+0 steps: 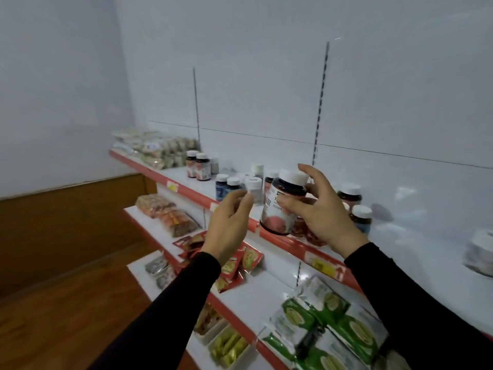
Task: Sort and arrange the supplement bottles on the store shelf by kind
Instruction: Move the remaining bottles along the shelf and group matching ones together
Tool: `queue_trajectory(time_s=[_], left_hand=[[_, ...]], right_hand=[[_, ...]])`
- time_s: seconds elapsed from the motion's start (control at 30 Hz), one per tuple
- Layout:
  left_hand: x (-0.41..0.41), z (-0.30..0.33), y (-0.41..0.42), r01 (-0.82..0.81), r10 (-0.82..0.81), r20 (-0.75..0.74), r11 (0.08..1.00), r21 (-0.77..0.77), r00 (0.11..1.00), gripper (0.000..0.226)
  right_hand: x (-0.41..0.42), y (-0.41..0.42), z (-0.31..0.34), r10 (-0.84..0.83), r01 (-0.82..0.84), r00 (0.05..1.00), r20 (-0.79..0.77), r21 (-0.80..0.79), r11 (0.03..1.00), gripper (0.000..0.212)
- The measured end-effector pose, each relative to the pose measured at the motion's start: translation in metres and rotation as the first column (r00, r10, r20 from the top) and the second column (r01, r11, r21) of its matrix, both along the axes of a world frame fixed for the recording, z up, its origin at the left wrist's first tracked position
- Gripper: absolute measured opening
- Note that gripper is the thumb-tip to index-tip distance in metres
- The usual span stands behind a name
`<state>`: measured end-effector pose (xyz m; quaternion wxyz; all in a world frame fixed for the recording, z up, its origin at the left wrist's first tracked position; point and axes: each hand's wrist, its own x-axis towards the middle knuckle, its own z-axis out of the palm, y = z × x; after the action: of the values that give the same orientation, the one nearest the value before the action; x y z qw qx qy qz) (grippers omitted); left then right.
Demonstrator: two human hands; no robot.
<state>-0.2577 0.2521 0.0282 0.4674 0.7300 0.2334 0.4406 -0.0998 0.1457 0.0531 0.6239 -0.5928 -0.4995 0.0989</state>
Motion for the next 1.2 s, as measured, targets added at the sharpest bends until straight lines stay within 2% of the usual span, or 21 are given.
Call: queue_trajectory(time_s=[0.27, 0.5, 0.63, 0.87, 1.2], left_hand=[[-0.104, -0.009, 0.163, -0.113, 0.114, -0.048, 0.993, 0.011, 0.992, 0.038], [-0.132, -0.011, 0.288, -0.120, 0.121, -0.087, 0.993, 0.012, 0.989, 0.043], [-0.120, -0.015, 0.354, -0.080, 0.079, -0.092, 0.997, -0.001, 0.993, 0.033], [-0.069, -0.009, 0.457, -0.070, 0.078, -0.155, 0.996, 0.058, 0.985, 0.030], [0.023, -0.012, 0.588, 0.056, -0.027, -0.298, 0.994, 0.090, 0.954, 0.054]], right_hand=[[-0.081, 0.169, -0.009, 0.013, -0.013, 1.000, 0.013, 0.004, 1.000, 0.072], [-0.101, 0.292, -0.010, -0.095, 0.095, 0.995, -0.012, 0.006, 0.995, 0.079], [-0.082, 0.353, -0.013, -0.192, 0.192, 0.981, -0.011, 0.024, 0.981, 0.082], [-0.029, 0.448, -0.022, -0.340, 0.340, 0.940, 0.013, 0.001, 0.940, 0.082], [0.013, 0.510, -0.042, -0.531, 0.535, 0.845, 0.068, -0.123, 0.836, 0.077]])
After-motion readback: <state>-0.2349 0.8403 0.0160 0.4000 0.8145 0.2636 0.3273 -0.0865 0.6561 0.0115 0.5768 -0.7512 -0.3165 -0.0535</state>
